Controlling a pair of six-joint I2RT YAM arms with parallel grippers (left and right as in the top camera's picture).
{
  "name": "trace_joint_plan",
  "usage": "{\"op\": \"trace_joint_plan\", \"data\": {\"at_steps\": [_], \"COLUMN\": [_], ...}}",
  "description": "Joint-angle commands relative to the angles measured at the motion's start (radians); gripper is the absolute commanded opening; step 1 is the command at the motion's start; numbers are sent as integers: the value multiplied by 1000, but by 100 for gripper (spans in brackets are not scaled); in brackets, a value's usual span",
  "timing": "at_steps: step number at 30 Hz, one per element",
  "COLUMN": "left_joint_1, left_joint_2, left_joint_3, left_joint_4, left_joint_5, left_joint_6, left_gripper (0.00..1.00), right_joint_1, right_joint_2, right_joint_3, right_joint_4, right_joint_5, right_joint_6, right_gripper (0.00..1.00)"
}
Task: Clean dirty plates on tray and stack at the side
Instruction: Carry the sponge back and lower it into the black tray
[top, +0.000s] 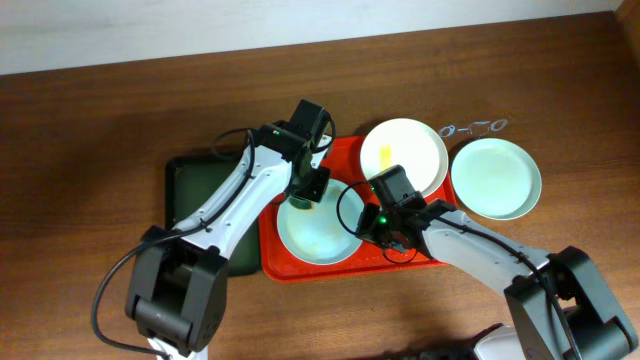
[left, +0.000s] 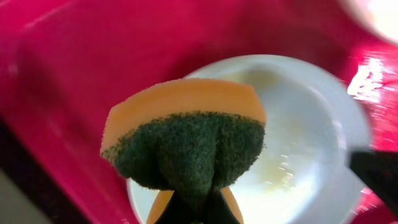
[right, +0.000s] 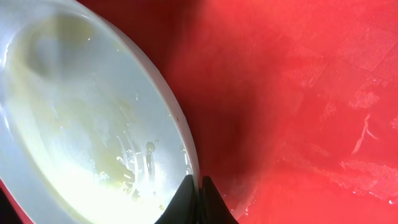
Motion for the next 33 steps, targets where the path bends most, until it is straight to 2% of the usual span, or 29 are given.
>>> {"op": "trace_joint_plan", "data": {"at_steps": [1, 6, 8, 11, 13, 17, 20, 26, 33], "left_joint_1": [4, 4, 2, -8, -11, 3, 29, 41, 41], "left_joint_2": [34, 137, 165, 160, 151, 97, 37, 25, 101], "left_joint_3": [-29, -34, -34, -32, -23, 11, 36, 26, -56], "left_joint_4": [33, 37, 6, -47, -79, -102, -99, -99, -34], "left_joint_5": [-84, -70, 53, 258, 338, 328, 201, 8, 0], "left_joint_6": [-19, -47, -25, 86, 126, 109, 40, 5, -72], "left_gripper": [0, 0, 0, 0, 0, 0, 0, 0, 0], "right_joint_1": [8, 8, 8, 8, 8, 8, 8, 8, 8], "right_joint_2": [5, 5, 5, 5, 5, 5, 5, 5, 5], "right_joint_3": [-3, -3, -3, -3, -3, -3, -3, -3, -3], "right_joint_4": [0, 0, 0, 1, 1, 0, 0, 0, 0], "right_joint_5": [13, 13, 14, 14, 14, 14, 14, 14, 14], "right_joint_6": [8, 8, 8, 8, 8, 8, 8, 8, 8], "right_gripper": [4, 4, 4, 4, 4, 4, 4, 4, 4]}}
